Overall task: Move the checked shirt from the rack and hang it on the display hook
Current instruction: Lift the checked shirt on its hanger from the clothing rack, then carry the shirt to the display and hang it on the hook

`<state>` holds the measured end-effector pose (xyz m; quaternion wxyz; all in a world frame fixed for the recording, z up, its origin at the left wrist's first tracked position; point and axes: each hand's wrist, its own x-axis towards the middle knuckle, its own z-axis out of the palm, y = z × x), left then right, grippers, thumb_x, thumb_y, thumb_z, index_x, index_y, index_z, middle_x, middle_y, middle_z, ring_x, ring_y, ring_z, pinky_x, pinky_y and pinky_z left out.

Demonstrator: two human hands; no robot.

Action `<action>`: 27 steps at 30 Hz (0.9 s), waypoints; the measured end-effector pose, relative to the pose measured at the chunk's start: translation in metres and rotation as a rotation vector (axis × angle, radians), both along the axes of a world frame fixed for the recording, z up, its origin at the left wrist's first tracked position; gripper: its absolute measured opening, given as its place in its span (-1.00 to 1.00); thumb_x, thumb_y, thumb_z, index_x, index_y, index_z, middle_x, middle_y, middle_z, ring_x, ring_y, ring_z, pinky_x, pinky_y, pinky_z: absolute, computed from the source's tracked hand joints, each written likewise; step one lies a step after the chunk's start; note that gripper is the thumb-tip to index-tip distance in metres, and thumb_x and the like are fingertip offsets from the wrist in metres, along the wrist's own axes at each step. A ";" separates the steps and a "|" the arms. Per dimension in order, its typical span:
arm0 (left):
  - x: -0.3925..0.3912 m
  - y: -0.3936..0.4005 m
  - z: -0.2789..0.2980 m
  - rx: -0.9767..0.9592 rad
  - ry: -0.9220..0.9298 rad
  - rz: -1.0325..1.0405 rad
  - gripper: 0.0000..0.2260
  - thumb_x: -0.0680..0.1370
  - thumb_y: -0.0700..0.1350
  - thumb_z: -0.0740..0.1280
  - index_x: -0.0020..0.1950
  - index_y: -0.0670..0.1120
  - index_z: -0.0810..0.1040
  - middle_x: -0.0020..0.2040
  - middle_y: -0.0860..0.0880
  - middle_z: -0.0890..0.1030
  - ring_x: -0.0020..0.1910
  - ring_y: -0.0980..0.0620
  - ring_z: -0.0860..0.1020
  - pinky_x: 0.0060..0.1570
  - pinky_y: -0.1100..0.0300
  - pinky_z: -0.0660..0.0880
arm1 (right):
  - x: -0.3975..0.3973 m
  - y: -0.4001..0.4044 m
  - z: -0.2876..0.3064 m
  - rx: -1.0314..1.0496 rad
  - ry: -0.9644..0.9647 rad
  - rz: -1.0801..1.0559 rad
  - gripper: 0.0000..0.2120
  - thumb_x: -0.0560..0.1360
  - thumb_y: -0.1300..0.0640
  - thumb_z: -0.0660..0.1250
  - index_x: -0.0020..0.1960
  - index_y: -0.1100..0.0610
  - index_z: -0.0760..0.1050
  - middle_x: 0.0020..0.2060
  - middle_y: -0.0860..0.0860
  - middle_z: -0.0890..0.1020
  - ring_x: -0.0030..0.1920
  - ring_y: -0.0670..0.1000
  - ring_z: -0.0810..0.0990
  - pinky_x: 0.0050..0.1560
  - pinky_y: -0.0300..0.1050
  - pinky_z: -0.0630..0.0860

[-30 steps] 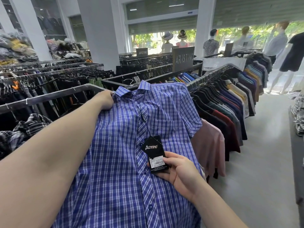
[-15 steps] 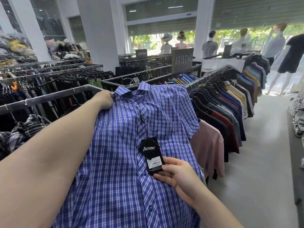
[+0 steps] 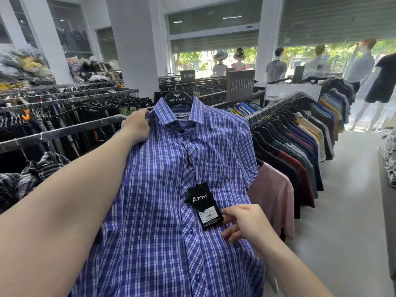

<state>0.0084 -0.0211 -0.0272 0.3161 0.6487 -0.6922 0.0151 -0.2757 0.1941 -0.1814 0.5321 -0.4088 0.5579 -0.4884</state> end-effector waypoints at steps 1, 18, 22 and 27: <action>0.000 0.001 0.002 -0.016 -0.007 -0.003 -0.74 0.65 -0.15 0.16 0.31 -0.12 0.47 0.25 -0.23 0.55 0.22 -0.29 0.48 0.23 -0.19 0.38 | -0.004 -0.004 0.001 -0.010 0.028 -0.011 -0.85 0.55 0.29 0.31 -0.09 0.31 0.64 -0.21 0.25 0.63 -0.50 0.16 0.60 -0.56 -0.14 0.46; -0.030 0.036 0.055 -0.198 0.050 -0.159 -0.75 0.66 -0.18 0.14 0.25 -0.09 0.55 0.18 -0.16 0.61 0.15 -0.22 0.53 0.22 -0.20 0.42 | -0.050 -0.093 0.110 -0.503 0.687 -0.244 -0.70 0.54 0.09 0.34 0.26 0.11 0.55 0.02 -0.02 0.60 -0.13 -0.12 0.56 -0.18 -0.31 0.40; -0.040 0.048 0.069 -0.198 0.071 -0.219 -0.74 0.66 -0.19 0.13 0.27 -0.11 0.54 0.16 -0.16 0.62 0.13 -0.20 0.55 0.22 -0.19 0.45 | -0.058 -0.102 0.139 -0.722 0.873 -0.318 -0.61 0.54 0.10 0.38 0.34 0.18 0.47 0.17 0.14 0.51 0.18 0.13 0.49 0.24 -0.03 0.42; -0.056 0.067 0.085 -0.283 0.071 -0.267 -0.74 0.66 -0.20 0.14 0.28 -0.09 0.52 0.17 -0.14 0.62 0.13 -0.18 0.55 0.20 -0.16 0.46 | -0.070 -0.105 0.178 -0.937 1.122 -0.513 -0.55 0.51 0.03 0.39 0.34 0.17 0.43 0.20 0.20 0.45 0.25 0.22 0.38 0.20 -0.01 0.23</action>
